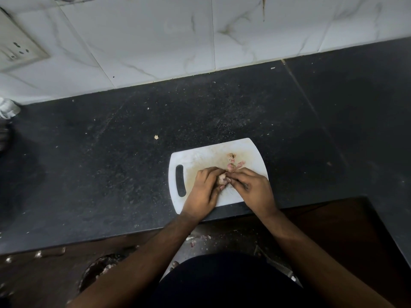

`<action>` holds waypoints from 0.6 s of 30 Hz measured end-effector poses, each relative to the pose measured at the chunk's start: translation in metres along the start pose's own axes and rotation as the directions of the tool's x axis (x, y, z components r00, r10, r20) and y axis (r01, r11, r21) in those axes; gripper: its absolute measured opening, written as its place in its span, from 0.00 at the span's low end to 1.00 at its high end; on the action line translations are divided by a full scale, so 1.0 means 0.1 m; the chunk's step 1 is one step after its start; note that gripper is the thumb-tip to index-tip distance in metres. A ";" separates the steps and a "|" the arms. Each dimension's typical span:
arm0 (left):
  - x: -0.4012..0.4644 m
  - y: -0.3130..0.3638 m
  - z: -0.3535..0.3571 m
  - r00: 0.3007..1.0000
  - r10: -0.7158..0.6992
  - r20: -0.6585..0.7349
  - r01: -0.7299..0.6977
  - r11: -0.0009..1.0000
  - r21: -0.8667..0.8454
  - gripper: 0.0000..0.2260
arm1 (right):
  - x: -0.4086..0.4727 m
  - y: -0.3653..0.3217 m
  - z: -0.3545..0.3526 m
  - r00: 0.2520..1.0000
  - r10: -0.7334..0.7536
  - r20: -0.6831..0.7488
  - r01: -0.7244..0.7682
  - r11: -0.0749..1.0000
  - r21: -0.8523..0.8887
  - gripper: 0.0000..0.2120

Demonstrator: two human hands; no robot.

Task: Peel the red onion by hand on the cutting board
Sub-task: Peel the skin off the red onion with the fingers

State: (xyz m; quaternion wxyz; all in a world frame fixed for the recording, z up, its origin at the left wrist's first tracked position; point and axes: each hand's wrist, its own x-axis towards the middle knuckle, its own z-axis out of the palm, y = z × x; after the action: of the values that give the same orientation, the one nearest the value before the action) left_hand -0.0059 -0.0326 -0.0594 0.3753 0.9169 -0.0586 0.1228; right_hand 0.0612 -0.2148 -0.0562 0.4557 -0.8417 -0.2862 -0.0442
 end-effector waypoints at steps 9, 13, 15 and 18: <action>0.03 0.00 0.00 0.999 -0.005 0.034 0.005 1.000 0.011 0.19 | -0.02 0.02 -0.01 0.999 0.006 -0.031 -0.007 1.000 -0.023 0.11; 0.05 0.02 0.01 0.999 -0.009 0.040 0.009 1.000 0.001 0.18 | -0.06 -0.02 0.04 0.990 0.105 -0.095 -0.106 0.994 -0.005 0.11; 0.05 0.03 0.02 0.999 -0.021 0.035 0.021 1.000 -0.013 0.17 | -0.07 -0.06 0.06 0.976 0.185 -0.119 -0.183 0.983 0.030 0.12; 0.05 0.04 0.02 0.999 -0.048 0.015 0.049 0.998 -0.043 0.16 | -0.05 -0.09 0.11 0.954 0.263 -0.143 -0.257 0.964 0.063 0.09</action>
State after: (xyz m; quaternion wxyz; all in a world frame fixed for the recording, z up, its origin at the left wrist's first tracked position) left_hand -0.0018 -0.0370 -0.0562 0.3976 0.9105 -0.0418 0.1058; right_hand 0.0505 -0.2043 -0.0570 0.4962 -0.8561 -0.1388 -0.0407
